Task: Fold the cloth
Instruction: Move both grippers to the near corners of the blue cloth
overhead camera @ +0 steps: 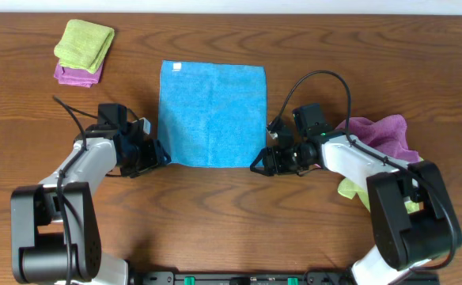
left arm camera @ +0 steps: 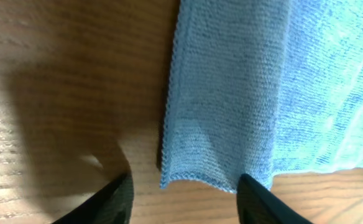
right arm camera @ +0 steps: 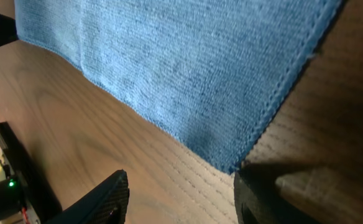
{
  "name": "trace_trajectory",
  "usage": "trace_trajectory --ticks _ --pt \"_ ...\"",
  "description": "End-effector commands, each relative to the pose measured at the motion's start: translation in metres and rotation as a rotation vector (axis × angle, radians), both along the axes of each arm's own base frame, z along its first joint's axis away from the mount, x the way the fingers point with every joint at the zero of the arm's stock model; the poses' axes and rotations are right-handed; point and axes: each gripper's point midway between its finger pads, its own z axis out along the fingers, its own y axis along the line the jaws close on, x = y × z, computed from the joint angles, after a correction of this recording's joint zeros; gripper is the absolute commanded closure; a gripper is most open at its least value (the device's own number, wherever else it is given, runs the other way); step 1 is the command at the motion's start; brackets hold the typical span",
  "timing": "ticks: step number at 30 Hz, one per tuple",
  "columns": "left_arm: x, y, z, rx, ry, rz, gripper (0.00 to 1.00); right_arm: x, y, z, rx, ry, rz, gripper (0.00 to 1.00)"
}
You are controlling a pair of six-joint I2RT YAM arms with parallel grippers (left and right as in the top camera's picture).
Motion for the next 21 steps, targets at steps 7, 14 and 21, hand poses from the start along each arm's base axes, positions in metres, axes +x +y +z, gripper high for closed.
trace_trajectory --ticks 7,14,21 --pt "-0.003 -0.011 -0.025 -0.08 0.07 0.02 0.69 0.004 -0.021 -0.024 -0.133 0.006 -0.045 0.44" --pt "-0.008 -0.014 -0.024 -0.102 0.094 0.021 0.94 0.009 -0.04 -0.029 -0.19 0.034 -0.126 0.51" --pt "-0.005 -0.024 -0.016 -0.171 0.093 0.029 0.94 0.012 -0.042 -0.029 -0.186 0.034 -0.146 0.59"
